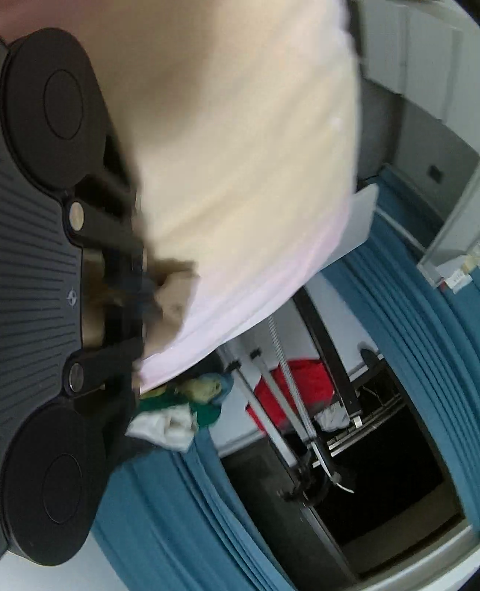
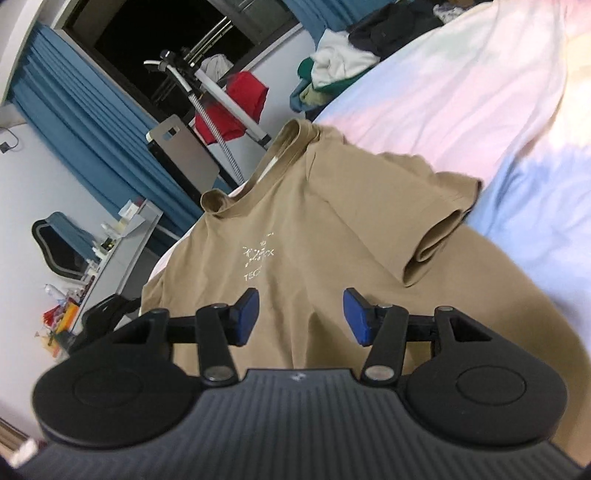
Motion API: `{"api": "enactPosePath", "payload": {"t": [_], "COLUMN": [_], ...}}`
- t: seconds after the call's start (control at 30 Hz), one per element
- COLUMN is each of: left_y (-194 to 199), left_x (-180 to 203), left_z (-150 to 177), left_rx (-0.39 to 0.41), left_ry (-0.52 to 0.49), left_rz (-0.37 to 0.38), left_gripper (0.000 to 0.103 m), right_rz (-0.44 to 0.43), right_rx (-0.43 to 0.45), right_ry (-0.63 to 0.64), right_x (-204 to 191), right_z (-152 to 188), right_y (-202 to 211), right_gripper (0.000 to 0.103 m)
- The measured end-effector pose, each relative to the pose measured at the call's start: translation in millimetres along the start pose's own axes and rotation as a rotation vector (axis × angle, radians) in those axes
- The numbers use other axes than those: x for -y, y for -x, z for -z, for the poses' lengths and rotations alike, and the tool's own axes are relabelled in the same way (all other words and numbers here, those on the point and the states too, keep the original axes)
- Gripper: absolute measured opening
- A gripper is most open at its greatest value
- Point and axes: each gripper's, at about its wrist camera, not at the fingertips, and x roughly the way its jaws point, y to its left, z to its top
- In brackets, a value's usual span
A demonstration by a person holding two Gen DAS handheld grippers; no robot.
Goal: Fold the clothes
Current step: 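Lower the T-shirt onto the bedspread with both grippers, laying it flat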
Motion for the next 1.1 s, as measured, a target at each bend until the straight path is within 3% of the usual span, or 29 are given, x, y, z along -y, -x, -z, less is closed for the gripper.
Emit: {"api": "enactPosePath", "payload": {"t": [0.17,0.33,0.4,0.5,0.57,0.67,0.77,0.93,1.1], "left_y": [11.0,19.6,17.0,11.5,7.9,21.2,40.4,66.8,59.4], "left_x": [71.1,172.3,195.4,207.5,215.6,203.6,182.8,138.6,114.5], "left_z": [-7.0,43.9,76.9,124.2,155.7,175.7,163.5,122.8,105.5], "left_rx": [0.089,0.038,-0.039,-0.139,-0.206,-0.211,-0.166,-0.088,-0.129], "left_ry": [-0.38,-0.886,-0.98,-1.071,-1.131,-1.174,-1.104,-0.959,-0.874], "left_rz": [-0.014,0.14,0.2,0.232,0.253,0.245,0.235,0.157,0.077], "left_gripper": [0.003,0.003,0.003,0.007,0.024,0.047,0.057,0.061,0.061], "right_rz": [-0.01,-0.005,-0.002,0.01,0.016,0.028,0.014,-0.006,-0.013], "right_rx": [-0.018,0.023,0.033,0.048,0.056,0.065,0.061,0.065,0.049], "right_ry": [-0.035,-0.034,-0.035,-0.041,-0.043,-0.043,-0.062,-0.079,-0.095], "right_x": [8.3,13.8,17.3,20.7,23.3,27.1,30.0,31.6,33.3], "right_z": [-3.5,-9.8,-11.7,-15.1,-17.3,-19.3,-19.2,-21.9,-21.7], "right_y": [-20.5,-11.6,-7.5,-4.6,-3.3,-2.4,0.3,3.3,-0.2], "right_gripper": [0.054,0.054,0.054,0.054,0.054,0.054,0.054,0.055,0.055]}}
